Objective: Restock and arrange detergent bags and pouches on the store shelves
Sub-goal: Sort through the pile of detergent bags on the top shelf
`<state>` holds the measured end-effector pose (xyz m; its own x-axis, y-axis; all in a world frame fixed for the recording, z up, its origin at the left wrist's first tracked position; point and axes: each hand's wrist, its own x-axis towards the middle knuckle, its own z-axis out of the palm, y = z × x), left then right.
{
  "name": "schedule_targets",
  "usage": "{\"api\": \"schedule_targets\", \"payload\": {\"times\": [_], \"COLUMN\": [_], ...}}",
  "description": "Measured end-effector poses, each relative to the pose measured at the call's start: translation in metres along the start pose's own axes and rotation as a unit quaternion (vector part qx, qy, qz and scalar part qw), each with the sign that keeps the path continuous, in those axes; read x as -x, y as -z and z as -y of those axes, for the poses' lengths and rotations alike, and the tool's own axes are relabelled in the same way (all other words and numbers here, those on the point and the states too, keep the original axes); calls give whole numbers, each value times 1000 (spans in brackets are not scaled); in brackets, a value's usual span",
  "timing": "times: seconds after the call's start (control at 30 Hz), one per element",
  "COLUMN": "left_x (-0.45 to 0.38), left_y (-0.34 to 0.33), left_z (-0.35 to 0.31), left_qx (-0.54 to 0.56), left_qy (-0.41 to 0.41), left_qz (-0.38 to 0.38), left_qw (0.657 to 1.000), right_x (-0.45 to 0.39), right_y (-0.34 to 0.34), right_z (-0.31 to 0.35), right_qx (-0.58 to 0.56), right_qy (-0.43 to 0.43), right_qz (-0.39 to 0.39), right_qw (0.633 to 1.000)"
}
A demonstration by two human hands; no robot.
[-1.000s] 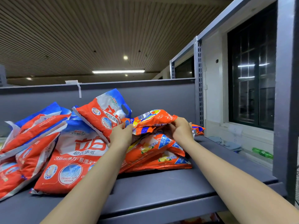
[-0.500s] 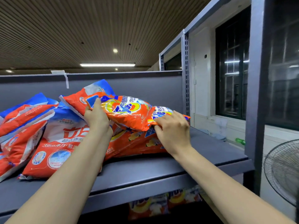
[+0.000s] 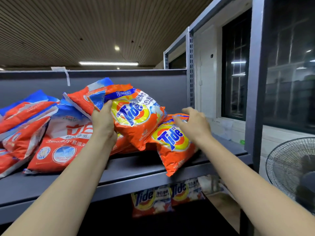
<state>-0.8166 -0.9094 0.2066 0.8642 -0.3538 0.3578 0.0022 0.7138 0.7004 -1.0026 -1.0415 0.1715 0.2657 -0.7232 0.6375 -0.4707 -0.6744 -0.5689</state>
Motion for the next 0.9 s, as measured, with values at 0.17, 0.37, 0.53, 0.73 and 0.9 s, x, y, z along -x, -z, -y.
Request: {"api": "schedule_targets", "payload": {"times": [0.17, 0.37, 0.53, 0.73, 0.9], "left_x": [-1, 9, 25, 53, 91], "left_y": [17, 33, 27, 30, 29], "left_z": [-5, 3, 2, 9, 4], "left_qx": [-71, -209, -287, -277, -291], "left_qy": [-28, 23, 59, 98, -85], "left_qz": [48, 6, -50, -109, -205], "left_qw": [996, 978, 955, 950, 931], "right_x": [-9, -2, 13, 37, 50], "right_y": [-1, 18, 20, 42, 71], "right_z": [-12, -25, -25, -32, -45], "right_qx": [-184, -276, -246, -108, -119], "right_qy": [-192, -290, -185, -97, -67], "right_qz": [205, 155, 23, -85, -101], "right_qw": [942, 903, 951, 986, 985]}}
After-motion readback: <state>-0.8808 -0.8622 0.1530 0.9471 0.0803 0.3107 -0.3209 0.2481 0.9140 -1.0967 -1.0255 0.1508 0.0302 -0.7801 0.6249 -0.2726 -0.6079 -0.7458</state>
